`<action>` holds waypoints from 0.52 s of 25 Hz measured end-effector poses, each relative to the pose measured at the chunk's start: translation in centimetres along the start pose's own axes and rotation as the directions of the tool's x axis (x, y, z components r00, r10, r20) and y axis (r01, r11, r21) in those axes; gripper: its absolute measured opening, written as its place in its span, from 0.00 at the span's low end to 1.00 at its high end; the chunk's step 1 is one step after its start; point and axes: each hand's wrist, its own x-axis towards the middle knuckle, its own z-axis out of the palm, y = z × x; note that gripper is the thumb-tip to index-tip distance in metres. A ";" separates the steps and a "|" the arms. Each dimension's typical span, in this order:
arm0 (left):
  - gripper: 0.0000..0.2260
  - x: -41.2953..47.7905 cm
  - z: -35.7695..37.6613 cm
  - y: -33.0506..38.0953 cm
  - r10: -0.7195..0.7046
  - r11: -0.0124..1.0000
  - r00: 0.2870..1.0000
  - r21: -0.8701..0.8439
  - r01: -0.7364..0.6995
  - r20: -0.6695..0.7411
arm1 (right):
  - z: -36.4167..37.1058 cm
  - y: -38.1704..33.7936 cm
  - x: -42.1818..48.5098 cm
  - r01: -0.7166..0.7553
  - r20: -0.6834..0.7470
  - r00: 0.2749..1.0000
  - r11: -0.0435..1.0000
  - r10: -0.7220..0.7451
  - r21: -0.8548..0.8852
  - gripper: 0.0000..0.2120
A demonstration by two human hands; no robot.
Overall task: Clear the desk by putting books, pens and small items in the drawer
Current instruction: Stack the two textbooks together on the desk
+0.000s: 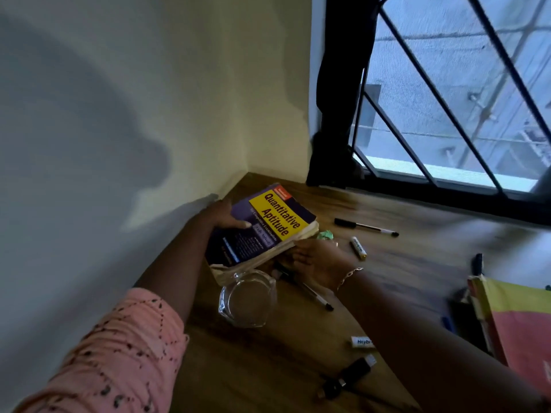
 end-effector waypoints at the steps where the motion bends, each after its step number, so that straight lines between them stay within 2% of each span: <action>1: 0.44 0.7 0.0 -0.3 -0.001 0.999 0.999 -0.051 0.003 0.043 | 0.1 0.2 0.4 0.006 0.009 1.000 1.000 -0.006 0.012 0.08; 4: 0.60 5.1 0.9 -2.4 0.018 0.996 0.997 -0.086 -0.011 0.081 | 0.1 0.6 1.9 0.034 0.041 0.999 0.999 -0.034 -0.007 0.08; 7: 0.60 6.7 1.3 -2.6 -0.033 0.988 0.998 -0.151 0.040 0.046 | 0.0 0.7 2.8 0.048 0.081 0.995 0.998 -0.052 0.049 0.08; 9: 0.55 5.8 1.1 -1.5 -0.056 0.987 0.998 -0.153 0.056 0.007 | -0.2 0.9 3.1 0.060 0.092 0.994 0.995 -0.067 0.073 0.11; 11: 0.43 5.4 0.4 -0.4 -0.069 0.989 0.997 -0.134 0.064 -0.031 | -0.4 1.2 3.5 0.061 0.086 0.994 0.993 -0.070 0.104 0.14; 13: 0.29 5.4 -0.6 0.8 -0.004 0.997 0.998 -0.080 -0.001 -0.056 | -0.6 1.4 3.9 0.061 0.079 0.994 0.988 -0.073 0.140 0.15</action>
